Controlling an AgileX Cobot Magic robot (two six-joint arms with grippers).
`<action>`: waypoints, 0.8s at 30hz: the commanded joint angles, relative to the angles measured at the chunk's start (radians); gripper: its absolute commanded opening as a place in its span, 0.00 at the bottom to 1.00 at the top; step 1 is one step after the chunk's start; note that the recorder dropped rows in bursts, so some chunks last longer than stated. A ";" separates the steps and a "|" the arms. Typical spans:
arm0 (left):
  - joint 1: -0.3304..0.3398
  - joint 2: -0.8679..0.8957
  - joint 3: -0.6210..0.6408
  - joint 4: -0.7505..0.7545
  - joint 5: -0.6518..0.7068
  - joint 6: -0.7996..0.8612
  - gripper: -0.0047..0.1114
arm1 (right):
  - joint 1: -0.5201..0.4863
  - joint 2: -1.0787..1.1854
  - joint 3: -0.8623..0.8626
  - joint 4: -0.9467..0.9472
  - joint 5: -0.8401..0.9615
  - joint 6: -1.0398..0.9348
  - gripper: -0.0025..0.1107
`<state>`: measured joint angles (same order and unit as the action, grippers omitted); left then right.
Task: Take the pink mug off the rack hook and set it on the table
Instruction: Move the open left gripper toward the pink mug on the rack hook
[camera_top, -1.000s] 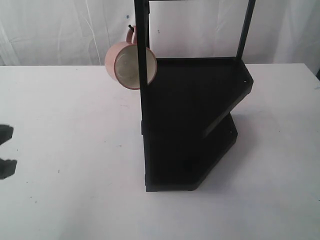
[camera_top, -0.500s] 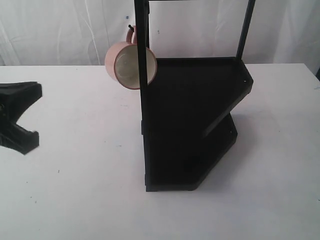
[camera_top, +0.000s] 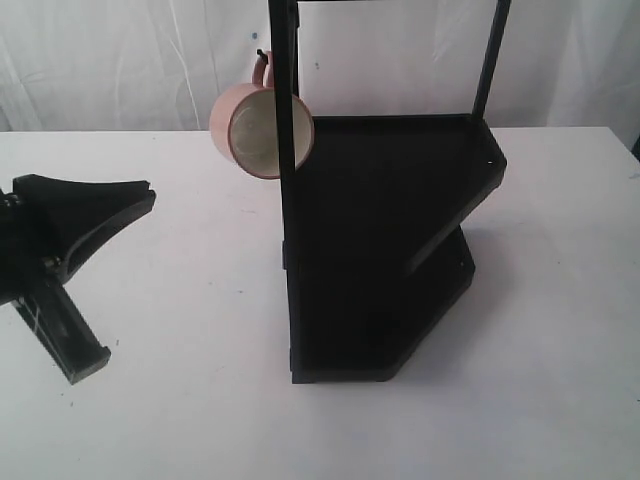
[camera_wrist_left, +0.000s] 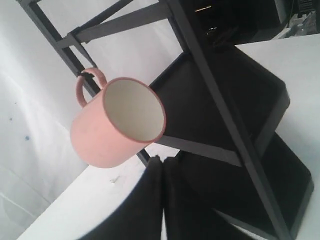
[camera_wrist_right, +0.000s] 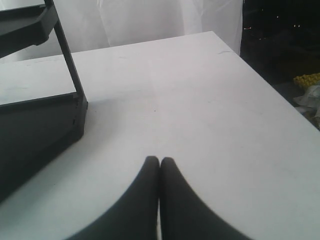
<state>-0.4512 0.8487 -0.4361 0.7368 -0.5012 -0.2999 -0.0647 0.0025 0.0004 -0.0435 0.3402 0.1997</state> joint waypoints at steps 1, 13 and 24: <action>-0.002 0.078 0.004 -0.216 -0.030 0.190 0.04 | -0.006 -0.002 0.000 -0.006 -0.004 -0.001 0.02; 0.000 0.212 -0.078 -0.564 -0.179 0.461 0.12 | -0.006 -0.002 0.000 -0.006 -0.004 -0.001 0.02; 0.000 0.212 -0.089 -0.623 -0.166 0.243 0.42 | -0.006 -0.002 0.000 -0.006 -0.004 -0.001 0.02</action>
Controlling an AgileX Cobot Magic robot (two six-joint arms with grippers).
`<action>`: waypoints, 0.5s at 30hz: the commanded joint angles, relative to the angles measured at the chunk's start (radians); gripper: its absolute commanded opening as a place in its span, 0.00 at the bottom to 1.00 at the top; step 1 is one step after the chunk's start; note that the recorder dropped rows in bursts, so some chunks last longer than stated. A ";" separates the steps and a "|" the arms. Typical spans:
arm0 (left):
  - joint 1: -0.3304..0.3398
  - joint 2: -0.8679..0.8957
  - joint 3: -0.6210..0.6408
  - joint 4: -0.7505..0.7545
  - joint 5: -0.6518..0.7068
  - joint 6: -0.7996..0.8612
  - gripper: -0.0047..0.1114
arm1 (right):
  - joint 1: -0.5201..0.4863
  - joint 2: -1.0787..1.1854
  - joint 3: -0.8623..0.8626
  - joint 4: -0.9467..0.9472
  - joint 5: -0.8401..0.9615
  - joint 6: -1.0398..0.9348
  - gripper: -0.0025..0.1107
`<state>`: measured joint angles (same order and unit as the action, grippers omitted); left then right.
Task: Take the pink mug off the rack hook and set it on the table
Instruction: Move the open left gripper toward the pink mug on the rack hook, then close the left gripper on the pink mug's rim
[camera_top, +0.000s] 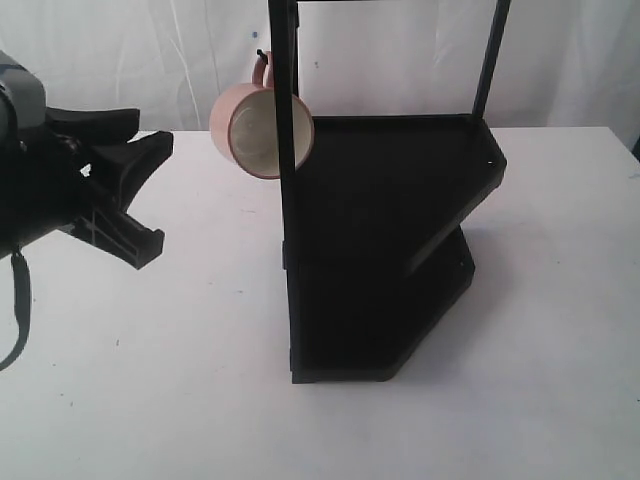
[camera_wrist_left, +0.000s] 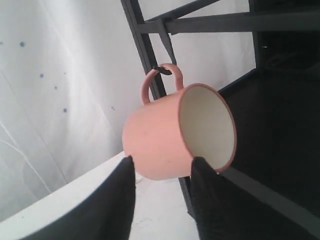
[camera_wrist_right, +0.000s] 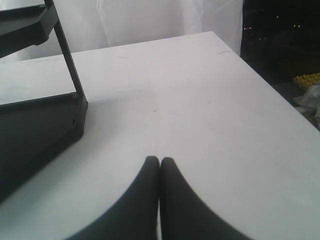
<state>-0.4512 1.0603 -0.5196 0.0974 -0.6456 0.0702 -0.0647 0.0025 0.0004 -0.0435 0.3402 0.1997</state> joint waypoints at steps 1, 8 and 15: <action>0.000 0.000 -0.005 0.034 -0.022 -0.144 0.42 | -0.006 -0.002 0.000 -0.006 -0.004 -0.001 0.02; 0.000 0.063 -0.007 0.158 -0.109 -0.155 0.53 | -0.006 -0.002 0.000 -0.006 -0.004 -0.001 0.02; 0.000 0.170 -0.083 0.151 -0.103 -0.211 0.66 | -0.006 -0.002 0.000 -0.006 -0.004 -0.001 0.02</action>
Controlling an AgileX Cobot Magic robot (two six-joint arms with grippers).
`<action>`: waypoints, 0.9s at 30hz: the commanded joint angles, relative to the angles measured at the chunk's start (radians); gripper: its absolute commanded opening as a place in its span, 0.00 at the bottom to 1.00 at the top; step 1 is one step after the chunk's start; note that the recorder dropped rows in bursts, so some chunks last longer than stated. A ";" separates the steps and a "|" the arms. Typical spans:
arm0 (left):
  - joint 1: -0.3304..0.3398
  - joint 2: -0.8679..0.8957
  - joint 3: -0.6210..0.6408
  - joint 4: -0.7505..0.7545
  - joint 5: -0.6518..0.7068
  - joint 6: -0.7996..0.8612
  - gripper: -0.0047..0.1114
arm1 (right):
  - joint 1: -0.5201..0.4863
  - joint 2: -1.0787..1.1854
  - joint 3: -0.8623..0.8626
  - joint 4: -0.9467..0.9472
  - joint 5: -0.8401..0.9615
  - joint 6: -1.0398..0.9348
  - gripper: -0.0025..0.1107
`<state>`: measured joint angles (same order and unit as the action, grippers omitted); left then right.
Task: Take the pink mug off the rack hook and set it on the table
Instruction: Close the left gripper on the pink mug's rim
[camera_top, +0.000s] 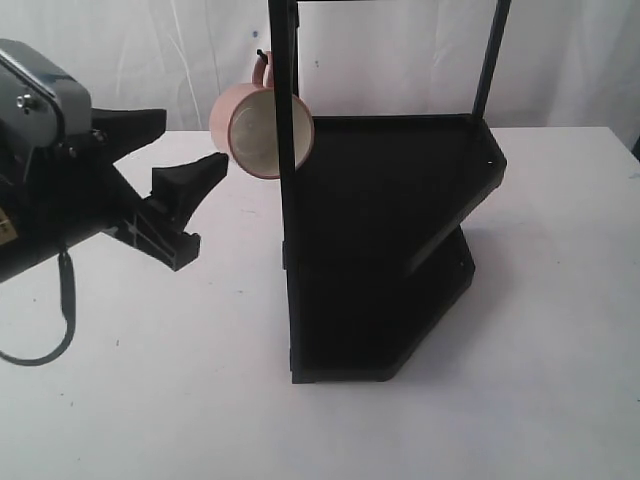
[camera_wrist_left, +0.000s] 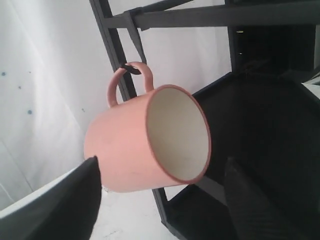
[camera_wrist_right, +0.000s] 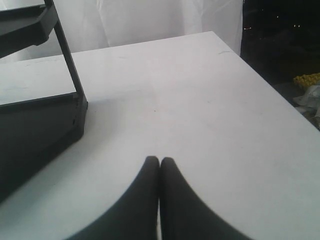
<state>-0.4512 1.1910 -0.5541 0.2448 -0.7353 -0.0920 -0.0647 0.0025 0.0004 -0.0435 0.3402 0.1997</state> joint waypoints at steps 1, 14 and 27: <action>0.000 0.045 -0.066 -0.001 0.000 -0.051 0.66 | -0.006 -0.002 0.000 -0.006 -0.004 -0.001 0.02; -0.002 0.155 -0.274 -0.058 0.266 -0.043 0.66 | -0.006 -0.002 0.000 -0.006 -0.004 -0.001 0.02; 0.000 0.195 -0.367 -0.159 0.482 0.014 0.66 | -0.006 -0.002 0.000 -0.006 -0.004 -0.001 0.02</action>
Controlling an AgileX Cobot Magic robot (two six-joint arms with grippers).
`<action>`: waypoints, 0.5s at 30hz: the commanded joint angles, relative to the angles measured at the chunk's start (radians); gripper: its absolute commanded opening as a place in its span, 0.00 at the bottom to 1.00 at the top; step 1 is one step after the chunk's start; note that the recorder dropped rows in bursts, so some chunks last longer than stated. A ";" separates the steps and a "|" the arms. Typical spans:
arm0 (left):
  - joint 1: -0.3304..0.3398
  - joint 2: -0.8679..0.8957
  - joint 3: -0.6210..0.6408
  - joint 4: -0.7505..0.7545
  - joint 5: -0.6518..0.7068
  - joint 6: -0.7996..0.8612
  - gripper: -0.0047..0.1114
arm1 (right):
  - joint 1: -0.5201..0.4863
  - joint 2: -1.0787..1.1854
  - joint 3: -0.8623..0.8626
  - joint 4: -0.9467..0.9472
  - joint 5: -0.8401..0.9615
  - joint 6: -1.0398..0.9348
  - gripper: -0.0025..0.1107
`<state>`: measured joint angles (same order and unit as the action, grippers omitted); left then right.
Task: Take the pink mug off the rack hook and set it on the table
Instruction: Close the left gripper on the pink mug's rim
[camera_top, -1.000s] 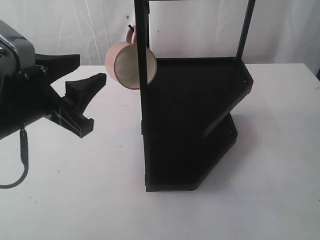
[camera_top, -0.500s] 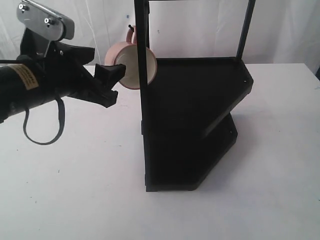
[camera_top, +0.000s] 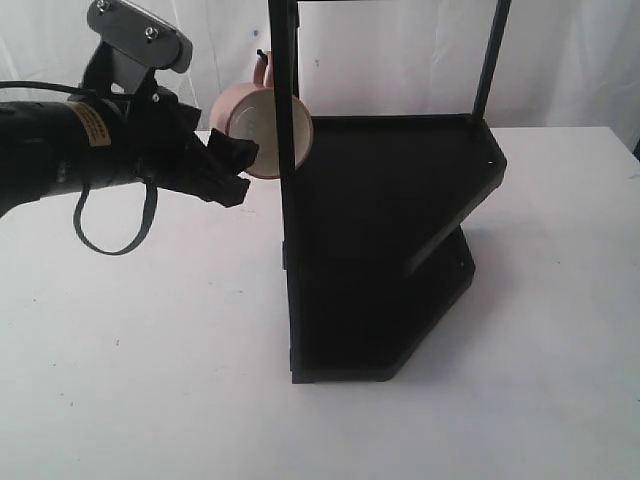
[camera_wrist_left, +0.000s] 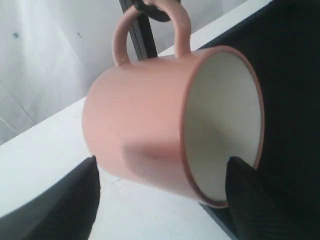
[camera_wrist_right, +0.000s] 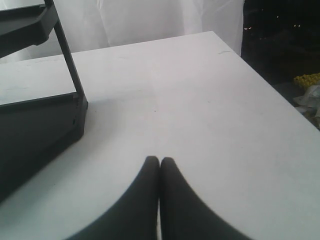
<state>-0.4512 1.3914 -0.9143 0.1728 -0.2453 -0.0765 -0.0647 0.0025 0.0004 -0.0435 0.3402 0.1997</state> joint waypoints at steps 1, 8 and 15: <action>0.000 -0.006 -0.007 -0.135 -0.010 0.005 0.66 | -0.006 -0.002 0.000 -0.006 -0.004 -0.001 0.02; 0.000 -0.006 -0.007 -0.245 -0.037 0.138 0.52 | -0.006 -0.002 0.000 -0.006 -0.004 -0.001 0.02; 0.000 -0.006 -0.007 -0.323 -0.082 0.223 0.52 | -0.006 -0.002 0.000 -0.006 -0.004 -0.001 0.02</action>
<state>-0.4512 1.3914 -0.9157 -0.1141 -0.3121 0.1024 -0.0647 0.0025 0.0004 -0.0435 0.3402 0.1997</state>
